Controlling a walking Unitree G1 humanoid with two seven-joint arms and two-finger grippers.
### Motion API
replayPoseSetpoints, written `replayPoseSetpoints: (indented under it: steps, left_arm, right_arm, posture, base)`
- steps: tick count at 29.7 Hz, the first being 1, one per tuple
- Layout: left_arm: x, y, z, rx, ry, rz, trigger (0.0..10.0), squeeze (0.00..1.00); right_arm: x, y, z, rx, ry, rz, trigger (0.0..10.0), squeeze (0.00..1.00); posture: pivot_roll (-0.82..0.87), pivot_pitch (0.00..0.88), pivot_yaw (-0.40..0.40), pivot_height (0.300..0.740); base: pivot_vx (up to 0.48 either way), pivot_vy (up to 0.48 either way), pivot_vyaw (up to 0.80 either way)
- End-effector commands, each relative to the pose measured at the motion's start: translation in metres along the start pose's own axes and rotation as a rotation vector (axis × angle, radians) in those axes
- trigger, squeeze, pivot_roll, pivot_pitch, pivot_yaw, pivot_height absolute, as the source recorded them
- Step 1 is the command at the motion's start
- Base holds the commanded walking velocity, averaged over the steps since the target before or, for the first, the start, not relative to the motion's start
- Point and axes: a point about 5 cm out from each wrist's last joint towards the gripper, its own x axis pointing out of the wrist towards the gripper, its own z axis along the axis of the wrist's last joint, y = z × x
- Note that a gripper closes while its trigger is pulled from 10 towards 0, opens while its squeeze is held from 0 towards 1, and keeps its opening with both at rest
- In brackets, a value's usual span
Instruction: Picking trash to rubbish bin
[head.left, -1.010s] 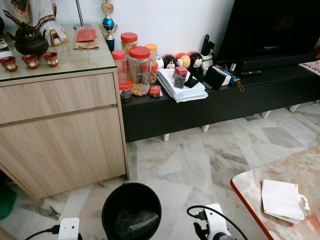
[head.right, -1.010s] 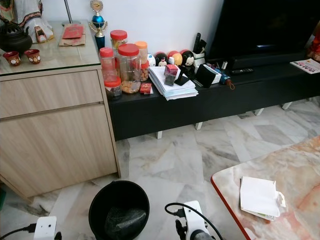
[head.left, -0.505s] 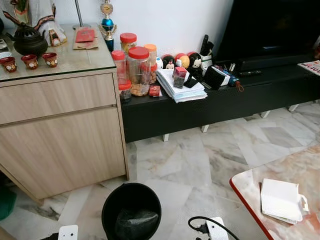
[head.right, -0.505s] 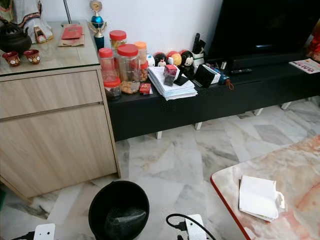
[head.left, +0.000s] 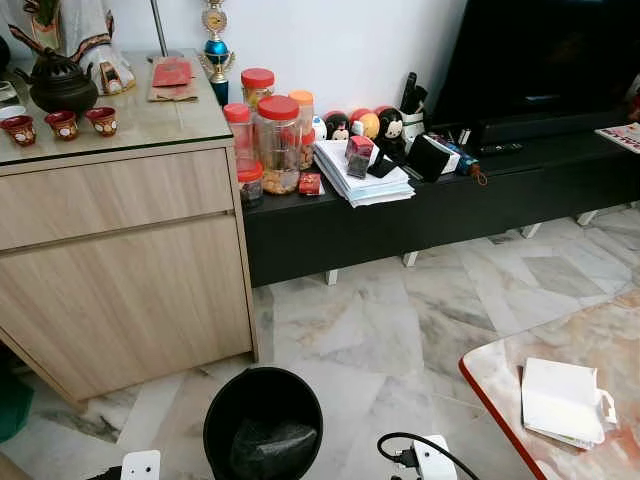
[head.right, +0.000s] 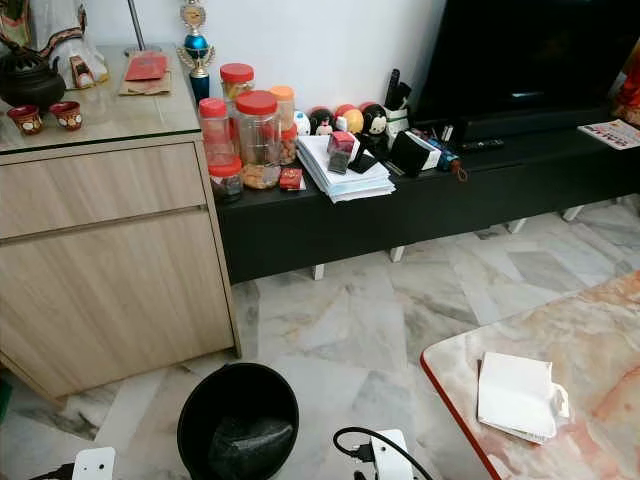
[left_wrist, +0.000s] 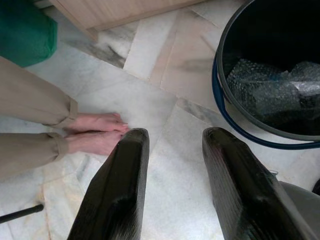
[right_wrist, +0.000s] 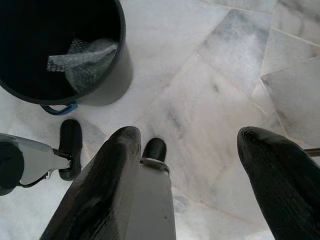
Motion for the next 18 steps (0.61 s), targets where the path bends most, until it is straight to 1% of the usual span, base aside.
replayPoseSetpoints:
  steps: [1, 7, 8, 18]
  left_arm:
    - [-0.0038, 0.0002, -0.0107, -0.005, 0.033, 0.001, 10.0, 0.00]
    - [-0.0045, -0.0001, -0.0122, -0.006, 0.036, 0.000, 10.0, 0.00]
    - [-0.0048, -0.0004, -0.0126, -0.006, 0.036, -0.003, 10.0, 0.00]
    - [-0.0041, -0.0001, -0.0112, -0.003, 0.033, -0.008, 10.0, 0.00]
  right_arm:
    - [-0.0008, -0.0007, -0.0029, 0.025, 0.000, 0.009, 10.0, 0.00]
    - [-0.0007, 0.0002, -0.0028, 0.027, -0.002, 0.014, 10.0, 0.00]
    - [-0.0006, 0.0009, -0.0027, 0.028, -0.003, 0.018, 10.0, 0.00]
    - [-0.0001, 0.0031, -0.0010, 0.029, -0.009, 0.028, 10.0, 0.00]
  posture:
    - [0.05, 0.037, -0.077, 0.740]
    - [0.05, 0.035, -0.078, 0.740]
    - [0.05, 0.024, -0.076, 0.740]
    - [0.05, 0.007, -0.072, 0.740]
  base:
    - [0.000, 0.000, 0.00]
    - [0.000, 0.000, 0.00]
    - [-0.255, 0.000, 0.00]
    - [-0.279, 0.000, 0.00]
